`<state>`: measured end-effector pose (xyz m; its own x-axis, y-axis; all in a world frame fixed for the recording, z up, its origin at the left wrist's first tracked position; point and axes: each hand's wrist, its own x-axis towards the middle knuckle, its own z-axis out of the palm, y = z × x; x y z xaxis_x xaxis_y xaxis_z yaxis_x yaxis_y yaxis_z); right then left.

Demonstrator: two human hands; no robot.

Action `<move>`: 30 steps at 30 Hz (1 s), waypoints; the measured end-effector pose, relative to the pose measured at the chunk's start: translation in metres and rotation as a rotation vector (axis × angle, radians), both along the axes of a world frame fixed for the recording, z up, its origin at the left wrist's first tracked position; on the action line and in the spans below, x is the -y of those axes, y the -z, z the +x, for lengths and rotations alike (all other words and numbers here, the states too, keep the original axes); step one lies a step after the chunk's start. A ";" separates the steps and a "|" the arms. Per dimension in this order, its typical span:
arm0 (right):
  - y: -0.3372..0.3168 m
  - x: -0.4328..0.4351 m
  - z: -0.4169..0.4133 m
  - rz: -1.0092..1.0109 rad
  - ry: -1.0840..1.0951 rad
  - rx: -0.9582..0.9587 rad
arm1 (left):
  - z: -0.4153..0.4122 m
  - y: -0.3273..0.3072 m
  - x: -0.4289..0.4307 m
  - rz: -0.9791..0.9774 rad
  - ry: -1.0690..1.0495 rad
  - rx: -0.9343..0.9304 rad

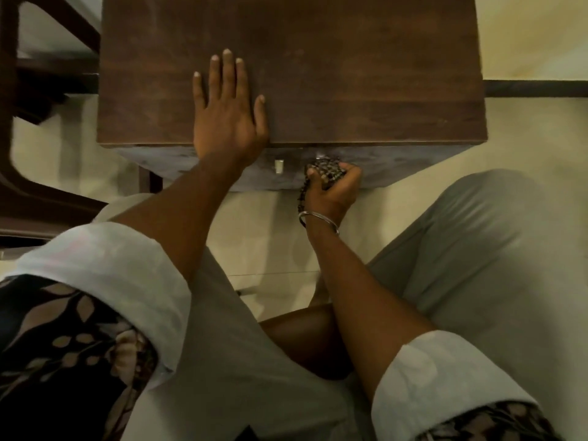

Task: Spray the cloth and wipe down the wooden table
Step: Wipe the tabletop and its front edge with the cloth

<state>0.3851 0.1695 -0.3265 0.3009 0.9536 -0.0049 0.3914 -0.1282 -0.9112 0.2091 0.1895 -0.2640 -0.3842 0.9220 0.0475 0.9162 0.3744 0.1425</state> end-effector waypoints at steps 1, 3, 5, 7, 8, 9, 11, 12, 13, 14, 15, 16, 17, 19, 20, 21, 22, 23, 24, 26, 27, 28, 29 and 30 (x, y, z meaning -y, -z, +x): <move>-0.002 -0.001 0.001 0.001 -0.004 0.013 | 0.001 0.001 -0.001 0.010 0.008 0.003; -0.005 -0.002 0.001 0.010 -0.022 0.042 | -0.002 0.003 0.000 0.030 0.014 -0.007; -0.006 -0.002 0.003 0.002 -0.018 0.062 | -0.002 0.008 0.000 0.069 0.019 -0.012; -0.005 0.000 0.002 -0.016 -0.023 0.060 | -0.003 0.011 -0.001 0.105 0.023 -0.021; -0.004 0.000 0.002 -0.032 -0.034 0.055 | -0.004 0.014 -0.002 0.117 0.022 -0.022; -0.002 0.000 0.002 -0.049 -0.040 0.050 | -0.004 0.015 -0.002 0.125 0.021 -0.021; 0.002 -0.001 0.004 -0.066 -0.049 0.047 | -0.006 0.018 -0.002 0.136 0.019 -0.013; 0.003 -0.001 0.004 -0.074 -0.053 0.050 | -0.007 0.018 -0.002 0.142 0.014 0.000; 0.002 -0.001 0.003 -0.078 -0.057 0.054 | -0.007 0.017 -0.002 0.149 0.008 0.011; 0.000 -0.001 0.001 -0.070 -0.051 0.056 | -0.008 0.016 -0.002 0.151 0.008 0.013; -0.003 -0.002 -0.002 -0.052 -0.035 0.054 | -0.007 0.014 -0.001 0.145 0.008 0.002; -0.006 -0.003 -0.005 -0.030 -0.012 0.043 | -0.008 0.012 -0.001 0.137 0.009 -0.013; -0.009 -0.004 -0.008 -0.021 0.007 0.032 | -0.008 0.009 -0.001 0.129 0.012 -0.022; -0.011 -0.009 -0.009 -0.023 0.009 0.038 | -0.007 0.004 0.000 0.118 0.009 -0.020; -0.010 -0.011 -0.008 -0.021 -0.009 0.057 | -0.006 0.004 0.000 0.114 0.006 -0.022; -0.007 -0.011 -0.007 -0.020 -0.027 0.077 | -0.005 0.003 0.000 0.108 0.003 -0.025; -0.003 -0.011 -0.007 -0.021 -0.036 0.091 | -0.005 0.003 0.000 0.101 0.002 -0.025; 0.000 -0.010 -0.006 -0.021 -0.039 0.096 | -0.004 0.003 0.000 0.093 0.003 -0.024; 0.004 -0.009 -0.006 -0.027 -0.045 0.091 | -0.005 0.003 0.000 0.086 0.001 -0.024; 0.012 -0.009 -0.002 -0.057 -0.079 0.060 | -0.005 0.002 0.000 0.076 -0.001 -0.032; 0.015 -0.010 0.001 -0.078 -0.106 0.045 | -0.005 0.002 0.000 0.071 -0.002 -0.034; 0.016 -0.010 0.004 -0.097 -0.125 0.039 | -0.004 0.002 0.000 0.065 -0.001 -0.033; 0.017 -0.010 0.005 -0.105 -0.134 0.046 | -0.004 0.002 0.000 0.061 -0.004 -0.032; 0.016 -0.010 0.005 -0.102 -0.127 0.052 | -0.004 0.002 0.000 0.057 -0.005 -0.032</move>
